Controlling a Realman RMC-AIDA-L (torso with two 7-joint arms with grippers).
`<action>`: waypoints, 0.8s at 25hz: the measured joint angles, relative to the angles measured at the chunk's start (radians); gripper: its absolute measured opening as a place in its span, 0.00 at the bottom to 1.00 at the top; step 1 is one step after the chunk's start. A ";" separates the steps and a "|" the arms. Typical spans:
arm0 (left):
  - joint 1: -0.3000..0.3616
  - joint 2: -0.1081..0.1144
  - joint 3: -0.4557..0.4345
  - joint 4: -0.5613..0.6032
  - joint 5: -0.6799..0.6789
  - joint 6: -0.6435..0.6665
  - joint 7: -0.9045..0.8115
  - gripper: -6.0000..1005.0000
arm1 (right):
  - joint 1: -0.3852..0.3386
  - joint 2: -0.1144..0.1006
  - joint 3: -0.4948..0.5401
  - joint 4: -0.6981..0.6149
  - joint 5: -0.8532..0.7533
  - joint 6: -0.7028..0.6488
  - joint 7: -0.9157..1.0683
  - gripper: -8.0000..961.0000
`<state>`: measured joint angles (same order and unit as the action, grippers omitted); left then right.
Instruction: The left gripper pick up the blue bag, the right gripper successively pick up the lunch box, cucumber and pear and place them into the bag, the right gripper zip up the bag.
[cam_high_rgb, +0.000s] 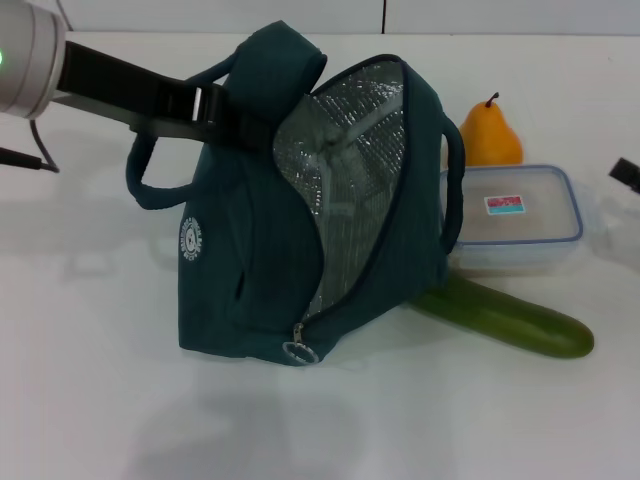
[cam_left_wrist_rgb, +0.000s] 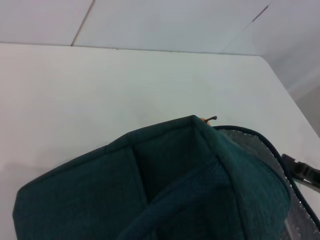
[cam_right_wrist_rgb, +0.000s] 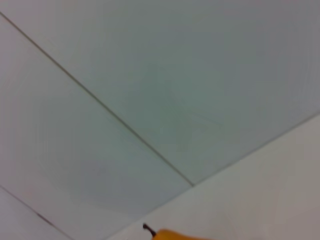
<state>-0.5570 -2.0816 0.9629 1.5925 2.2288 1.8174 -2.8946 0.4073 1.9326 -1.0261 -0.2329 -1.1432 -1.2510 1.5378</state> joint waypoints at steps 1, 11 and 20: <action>-0.001 0.000 0.001 0.000 0.000 0.000 0.000 0.06 | 0.005 0.002 0.000 0.000 -0.014 0.007 0.011 0.83; -0.007 0.004 0.004 0.000 0.000 -0.002 0.003 0.06 | 0.055 0.046 0.001 0.016 -0.105 0.034 0.069 0.83; -0.004 0.005 0.004 0.000 0.000 -0.001 0.005 0.06 | 0.057 0.063 0.002 0.024 -0.108 0.006 0.087 0.83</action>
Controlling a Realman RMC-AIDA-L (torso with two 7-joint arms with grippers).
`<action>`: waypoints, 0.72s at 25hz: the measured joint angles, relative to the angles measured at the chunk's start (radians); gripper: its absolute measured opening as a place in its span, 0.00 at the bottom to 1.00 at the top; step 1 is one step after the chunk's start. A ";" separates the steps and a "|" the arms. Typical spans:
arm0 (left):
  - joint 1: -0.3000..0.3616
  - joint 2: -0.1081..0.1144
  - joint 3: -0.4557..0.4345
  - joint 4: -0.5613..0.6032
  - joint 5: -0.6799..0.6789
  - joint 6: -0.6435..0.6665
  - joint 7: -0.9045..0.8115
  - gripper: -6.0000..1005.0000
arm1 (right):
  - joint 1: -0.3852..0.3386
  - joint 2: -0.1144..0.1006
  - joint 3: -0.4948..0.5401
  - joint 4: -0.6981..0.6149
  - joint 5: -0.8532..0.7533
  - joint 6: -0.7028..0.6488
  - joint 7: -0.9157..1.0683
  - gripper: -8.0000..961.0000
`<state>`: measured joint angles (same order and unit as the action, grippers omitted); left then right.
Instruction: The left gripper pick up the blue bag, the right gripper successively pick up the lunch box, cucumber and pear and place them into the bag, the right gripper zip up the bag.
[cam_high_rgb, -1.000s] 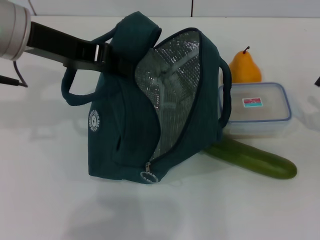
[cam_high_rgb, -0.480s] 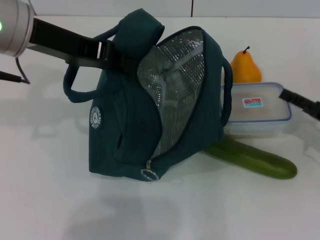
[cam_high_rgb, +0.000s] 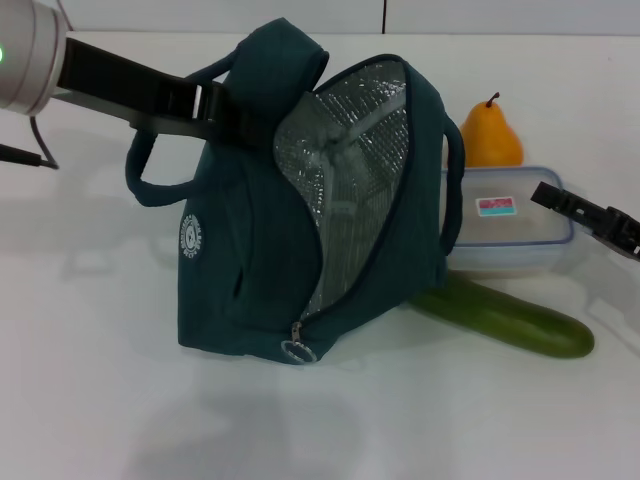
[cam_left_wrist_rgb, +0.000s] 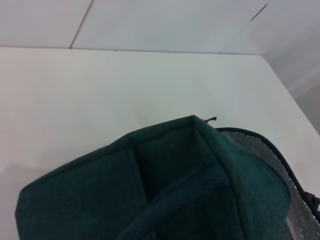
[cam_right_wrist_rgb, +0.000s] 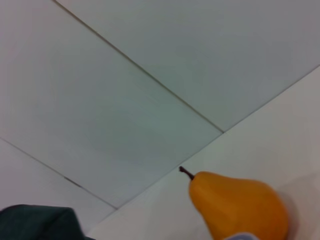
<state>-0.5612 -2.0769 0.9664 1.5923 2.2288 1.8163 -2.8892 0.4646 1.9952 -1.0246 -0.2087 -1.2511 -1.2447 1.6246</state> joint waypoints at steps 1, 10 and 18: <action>0.001 0.000 0.000 0.000 0.000 0.000 0.000 0.06 | -0.002 0.000 0.000 0.000 0.000 -0.010 0.007 0.83; 0.006 -0.003 0.000 0.000 0.000 0.000 0.002 0.06 | -0.007 -0.007 0.000 0.000 -0.001 -0.095 0.066 0.83; 0.008 -0.002 0.000 -0.002 0.000 0.000 0.002 0.06 | -0.018 0.001 0.012 -0.004 0.014 -0.141 0.113 0.79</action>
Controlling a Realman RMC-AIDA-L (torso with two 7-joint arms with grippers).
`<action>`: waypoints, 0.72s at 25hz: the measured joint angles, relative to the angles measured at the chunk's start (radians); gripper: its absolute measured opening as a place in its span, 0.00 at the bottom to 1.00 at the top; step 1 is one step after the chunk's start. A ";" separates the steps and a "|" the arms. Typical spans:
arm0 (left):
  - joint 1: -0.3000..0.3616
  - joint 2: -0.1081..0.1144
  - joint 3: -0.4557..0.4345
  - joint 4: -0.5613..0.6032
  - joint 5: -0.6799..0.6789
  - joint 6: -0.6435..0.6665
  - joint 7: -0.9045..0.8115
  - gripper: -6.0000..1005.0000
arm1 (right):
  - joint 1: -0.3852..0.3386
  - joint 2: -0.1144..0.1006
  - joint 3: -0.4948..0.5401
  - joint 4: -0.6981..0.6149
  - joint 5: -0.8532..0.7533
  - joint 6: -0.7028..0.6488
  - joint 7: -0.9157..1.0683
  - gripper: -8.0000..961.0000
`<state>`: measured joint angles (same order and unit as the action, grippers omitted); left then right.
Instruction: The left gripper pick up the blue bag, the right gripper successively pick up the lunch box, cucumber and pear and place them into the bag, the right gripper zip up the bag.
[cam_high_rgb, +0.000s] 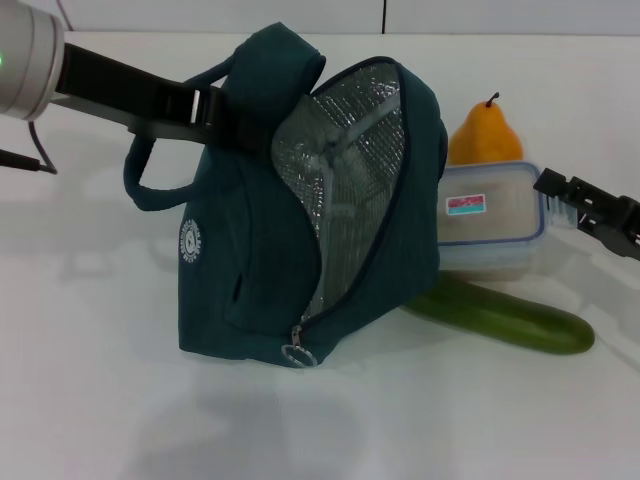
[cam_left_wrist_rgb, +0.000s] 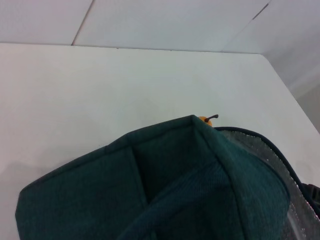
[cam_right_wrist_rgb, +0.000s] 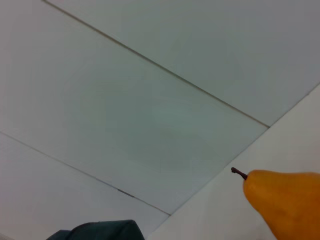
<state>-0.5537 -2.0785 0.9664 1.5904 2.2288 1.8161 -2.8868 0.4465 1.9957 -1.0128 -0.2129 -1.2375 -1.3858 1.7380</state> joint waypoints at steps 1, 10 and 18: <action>0.000 0.000 0.000 0.000 0.000 0.000 0.000 0.06 | 0.002 -0.001 0.000 0.001 0.000 0.000 0.002 0.78; -0.011 0.003 0.000 -0.040 0.000 -0.002 0.013 0.06 | 0.015 0.015 -0.006 0.002 0.001 0.022 0.002 0.66; -0.019 0.003 0.000 -0.047 0.000 -0.002 0.022 0.06 | 0.017 0.016 -0.001 0.004 0.008 0.004 0.006 0.60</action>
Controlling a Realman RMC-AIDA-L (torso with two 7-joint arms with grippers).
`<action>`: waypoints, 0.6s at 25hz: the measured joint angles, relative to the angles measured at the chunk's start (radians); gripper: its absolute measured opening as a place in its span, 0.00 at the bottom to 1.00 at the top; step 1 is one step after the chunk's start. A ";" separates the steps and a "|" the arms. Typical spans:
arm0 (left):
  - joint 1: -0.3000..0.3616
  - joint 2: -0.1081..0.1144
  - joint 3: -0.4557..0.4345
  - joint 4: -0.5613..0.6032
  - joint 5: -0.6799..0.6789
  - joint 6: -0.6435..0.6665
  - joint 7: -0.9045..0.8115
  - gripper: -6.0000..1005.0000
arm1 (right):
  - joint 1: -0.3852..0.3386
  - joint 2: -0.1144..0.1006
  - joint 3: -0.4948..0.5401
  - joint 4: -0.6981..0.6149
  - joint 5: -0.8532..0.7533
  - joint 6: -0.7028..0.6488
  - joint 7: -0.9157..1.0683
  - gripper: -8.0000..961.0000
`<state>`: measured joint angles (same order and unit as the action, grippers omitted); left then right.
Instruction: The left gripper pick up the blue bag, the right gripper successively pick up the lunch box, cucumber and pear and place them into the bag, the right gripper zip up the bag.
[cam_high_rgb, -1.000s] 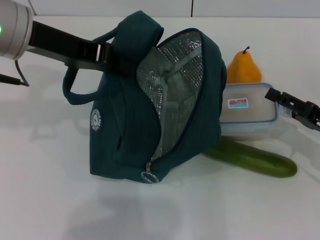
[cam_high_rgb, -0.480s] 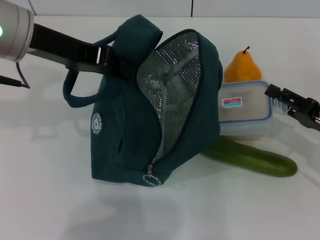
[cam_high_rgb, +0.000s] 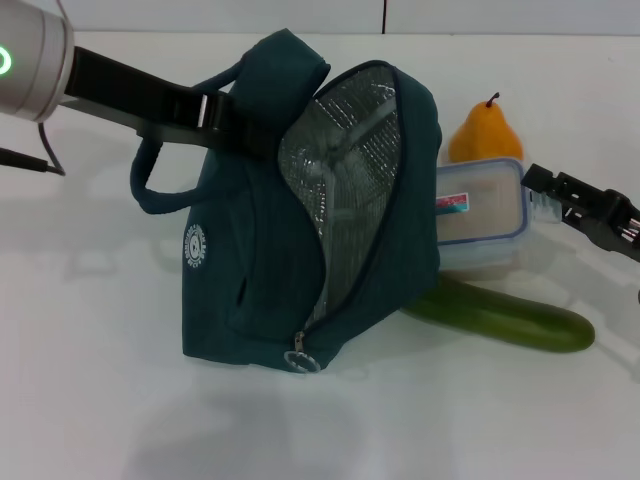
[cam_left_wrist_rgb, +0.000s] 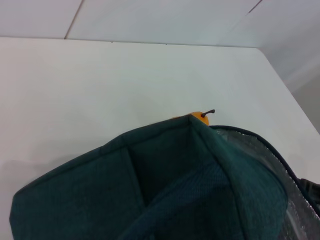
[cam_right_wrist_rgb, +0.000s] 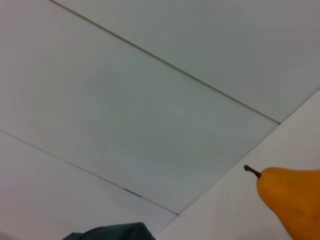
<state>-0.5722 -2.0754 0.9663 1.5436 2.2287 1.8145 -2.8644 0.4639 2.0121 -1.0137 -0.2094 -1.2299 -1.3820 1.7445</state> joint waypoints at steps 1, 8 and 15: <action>0.000 0.000 0.000 -0.003 0.000 0.000 0.002 0.06 | -0.001 0.000 0.000 0.000 0.001 -0.001 0.004 0.60; -0.002 0.000 0.000 -0.006 0.000 0.001 0.004 0.06 | 0.002 0.000 0.001 0.001 0.003 -0.001 0.028 0.40; -0.003 0.001 0.000 -0.007 0.000 0.003 0.006 0.06 | 0.006 0.002 -0.006 0.001 0.003 -0.001 0.047 0.30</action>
<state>-0.5750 -2.0739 0.9664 1.5370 2.2288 1.8174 -2.8583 0.4700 2.0141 -1.0197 -0.2080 -1.2269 -1.3834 1.7917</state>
